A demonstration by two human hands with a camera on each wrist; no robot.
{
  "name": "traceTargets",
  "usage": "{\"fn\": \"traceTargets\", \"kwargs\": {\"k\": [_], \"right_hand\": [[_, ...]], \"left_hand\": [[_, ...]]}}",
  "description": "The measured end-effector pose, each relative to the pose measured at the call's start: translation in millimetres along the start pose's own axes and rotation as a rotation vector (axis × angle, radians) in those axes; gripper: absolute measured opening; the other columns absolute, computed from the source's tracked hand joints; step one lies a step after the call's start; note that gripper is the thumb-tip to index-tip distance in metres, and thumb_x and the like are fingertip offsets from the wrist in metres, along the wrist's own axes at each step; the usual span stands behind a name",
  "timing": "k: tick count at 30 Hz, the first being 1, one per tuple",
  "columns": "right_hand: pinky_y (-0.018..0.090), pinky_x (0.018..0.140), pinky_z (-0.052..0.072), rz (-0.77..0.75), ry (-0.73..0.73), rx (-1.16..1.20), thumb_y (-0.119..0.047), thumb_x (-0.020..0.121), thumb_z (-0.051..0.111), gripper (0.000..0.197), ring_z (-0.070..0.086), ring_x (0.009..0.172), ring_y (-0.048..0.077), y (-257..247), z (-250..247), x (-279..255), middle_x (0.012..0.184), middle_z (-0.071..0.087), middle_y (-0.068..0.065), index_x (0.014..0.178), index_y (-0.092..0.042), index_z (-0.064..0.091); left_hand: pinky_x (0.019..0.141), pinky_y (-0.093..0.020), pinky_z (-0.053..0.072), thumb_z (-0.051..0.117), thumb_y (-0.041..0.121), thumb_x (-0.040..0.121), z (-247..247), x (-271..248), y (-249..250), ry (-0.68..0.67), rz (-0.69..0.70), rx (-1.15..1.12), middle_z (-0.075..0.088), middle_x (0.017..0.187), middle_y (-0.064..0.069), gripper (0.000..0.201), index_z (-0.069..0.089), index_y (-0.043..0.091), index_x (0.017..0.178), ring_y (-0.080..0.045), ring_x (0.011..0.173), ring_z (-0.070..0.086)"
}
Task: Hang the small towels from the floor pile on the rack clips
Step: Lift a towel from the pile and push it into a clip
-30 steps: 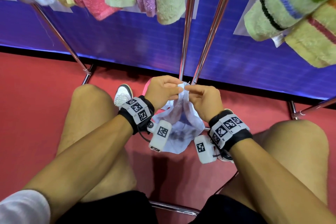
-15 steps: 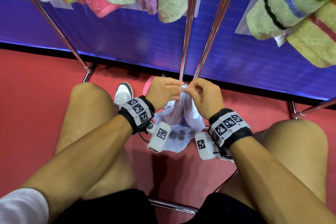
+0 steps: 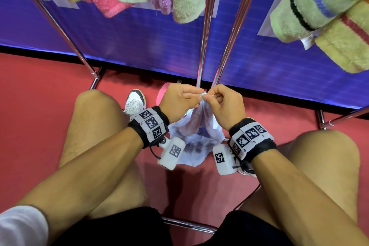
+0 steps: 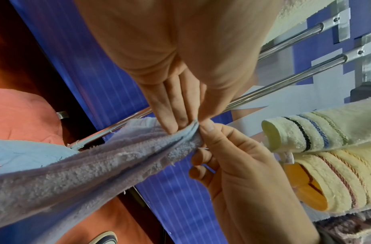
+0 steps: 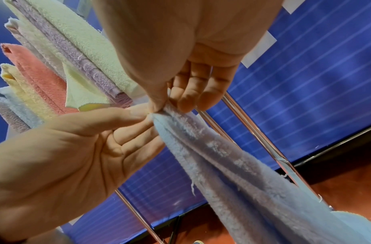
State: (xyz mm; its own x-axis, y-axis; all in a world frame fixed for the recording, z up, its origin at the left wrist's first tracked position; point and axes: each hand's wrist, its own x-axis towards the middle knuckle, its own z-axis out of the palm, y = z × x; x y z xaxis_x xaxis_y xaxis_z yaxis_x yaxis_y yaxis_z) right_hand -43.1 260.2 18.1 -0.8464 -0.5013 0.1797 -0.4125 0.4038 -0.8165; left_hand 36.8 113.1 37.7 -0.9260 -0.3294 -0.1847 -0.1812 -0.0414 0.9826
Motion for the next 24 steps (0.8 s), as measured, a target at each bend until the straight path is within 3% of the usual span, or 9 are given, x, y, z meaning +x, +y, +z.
{"fn": "traceTargets", "kwargs": {"k": [2, 4, 9, 14, 19, 22, 24], "right_hand": [[0.038, 0.068, 0.054, 0.003, 0.004, -0.002, -0.028, 0.085, 0.073, 0.016, 0.057, 0.063, 0.014, -1, -1, 0, 0.067, 0.063, -0.004, 0.074, -0.022, 0.063], [0.033, 0.065, 0.052, 0.000, 0.003, -0.013, -0.027, 0.084, 0.075, 0.017, 0.052, 0.060, 0.009, -2, -1, -1, 0.065, 0.061, -0.005, 0.075, -0.018, 0.064], [0.019, 0.059, 0.043, -0.040, -0.002, -0.004, -0.030, 0.082, 0.075, 0.018, 0.049, 0.054, 0.005, -2, -4, -2, 0.061, 0.060, -0.007, 0.072, -0.017, 0.065], [0.016, 0.059, 0.040, -0.110, -0.055, 0.030, -0.032, 0.084, 0.073, 0.019, 0.049, 0.056, 0.006, -11, -12, -2, 0.061, 0.060, -0.006, 0.070, -0.028, 0.062], [0.020, 0.063, 0.042, -0.149, -0.074, 0.039, -0.028, 0.082, 0.069, 0.005, 0.049, 0.058, 0.000, -20, -20, -2, 0.068, 0.063, -0.006, 0.078, -0.025, 0.068], [0.022, 0.070, 0.042, -0.145, -0.108, -0.030, -0.022, 0.077, 0.067, 0.008, 0.050, 0.067, -0.001, -17, -22, -3, 0.078, 0.059, -0.006, 0.083, -0.019, 0.071], [0.026, 0.082, 0.043, -0.143, -0.179, -0.057, -0.019, 0.073, 0.065, 0.011, 0.055, 0.088, 0.011, -13, -22, -3, 0.097, 0.058, -0.002, 0.083, -0.019, 0.070]], "left_hand": [[0.075, -0.026, 0.059, 0.074, -0.004, 0.081, -1, -2, 2, -0.015, 0.014, 0.008, 0.076, 0.085, -0.002, 0.019, 0.073, 0.007, 0.097, -0.014, 0.084, 0.073], [0.074, -0.024, 0.058, 0.075, -0.006, 0.079, -2, -3, 3, -0.019, 0.026, 0.013, 0.076, 0.079, 0.002, 0.021, 0.073, 0.012, 0.090, -0.013, 0.082, 0.074], [0.081, -0.041, 0.060, 0.081, 0.004, 0.075, -4, -1, 5, 0.002, 0.017, -0.002, 0.077, 0.082, -0.006, 0.013, 0.076, 0.013, 0.083, -0.024, 0.084, 0.074], [0.075, -0.038, 0.061, 0.080, 0.004, 0.075, -9, -1, 14, -0.043, -0.048, -0.034, 0.074, 0.084, -0.021, 0.008, 0.076, 0.010, 0.079, -0.029, 0.080, 0.072], [0.073, -0.036, 0.062, 0.072, -0.003, 0.081, -18, 1, 23, -0.100, -0.081, -0.110, 0.075, 0.080, -0.013, 0.010, 0.071, 0.006, 0.083, -0.024, 0.075, 0.072], [0.073, -0.036, 0.062, 0.075, 0.000, 0.076, -19, 1, 21, -0.142, -0.082, -0.108, 0.075, 0.082, -0.014, 0.013, 0.070, 0.006, 0.086, -0.026, 0.078, 0.072], [0.072, -0.035, 0.061, 0.075, 0.005, 0.074, -20, 0, 21, -0.146, -0.075, -0.110, 0.074, 0.082, -0.016, 0.013, 0.071, 0.006, 0.086, -0.027, 0.078, 0.072]]}}
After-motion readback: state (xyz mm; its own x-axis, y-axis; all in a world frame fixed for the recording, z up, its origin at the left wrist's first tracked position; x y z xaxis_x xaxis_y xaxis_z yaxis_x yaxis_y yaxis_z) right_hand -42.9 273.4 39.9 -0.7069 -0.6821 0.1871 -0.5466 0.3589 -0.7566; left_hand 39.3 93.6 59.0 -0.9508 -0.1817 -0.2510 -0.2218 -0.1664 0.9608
